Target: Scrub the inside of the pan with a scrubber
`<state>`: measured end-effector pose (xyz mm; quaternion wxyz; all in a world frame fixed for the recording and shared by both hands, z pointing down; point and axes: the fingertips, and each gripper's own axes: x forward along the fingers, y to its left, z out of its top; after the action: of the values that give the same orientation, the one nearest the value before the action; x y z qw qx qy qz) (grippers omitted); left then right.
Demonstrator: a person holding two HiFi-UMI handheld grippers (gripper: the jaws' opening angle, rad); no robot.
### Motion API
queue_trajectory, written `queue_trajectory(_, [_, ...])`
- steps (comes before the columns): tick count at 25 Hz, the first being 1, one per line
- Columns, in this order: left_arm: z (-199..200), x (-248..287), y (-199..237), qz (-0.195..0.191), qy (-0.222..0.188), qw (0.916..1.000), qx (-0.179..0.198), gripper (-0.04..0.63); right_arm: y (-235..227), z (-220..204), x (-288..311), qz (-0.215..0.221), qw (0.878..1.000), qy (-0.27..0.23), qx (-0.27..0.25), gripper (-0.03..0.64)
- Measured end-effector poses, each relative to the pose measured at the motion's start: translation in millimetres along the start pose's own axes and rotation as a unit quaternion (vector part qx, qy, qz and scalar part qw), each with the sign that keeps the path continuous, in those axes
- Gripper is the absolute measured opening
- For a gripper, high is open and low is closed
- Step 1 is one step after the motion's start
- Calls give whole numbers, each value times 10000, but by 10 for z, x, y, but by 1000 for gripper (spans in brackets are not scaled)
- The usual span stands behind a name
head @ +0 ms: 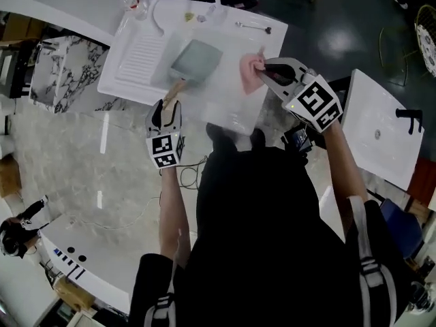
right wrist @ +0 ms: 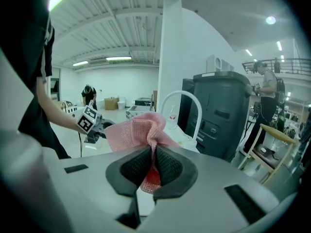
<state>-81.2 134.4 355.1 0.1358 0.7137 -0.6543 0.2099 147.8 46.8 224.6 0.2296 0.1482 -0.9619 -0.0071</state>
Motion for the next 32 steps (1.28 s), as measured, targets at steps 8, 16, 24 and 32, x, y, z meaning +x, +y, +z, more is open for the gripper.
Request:
queue_trajectory(8, [830,-781,-936,145,-1120,9915,-641,111,14,-31,-796,-66,9939,-841,709,35])
queue_trajectory(16, [1365,-1220,-1512,-216,-1558,9847,-753,39,168,137,-1154,8,9830,-1477,1093,34])
queue_trajectory(24, [1629,-1497,-1590,-244,-1849,9792,-801,37,394,258,-1214,289,9820,-1621,925,34])
queue_trajectory(32, [1599,-1613,-1553,-134,-1796,9799,-862,37,492,302,-1192,496,9820,-1602,869,34])
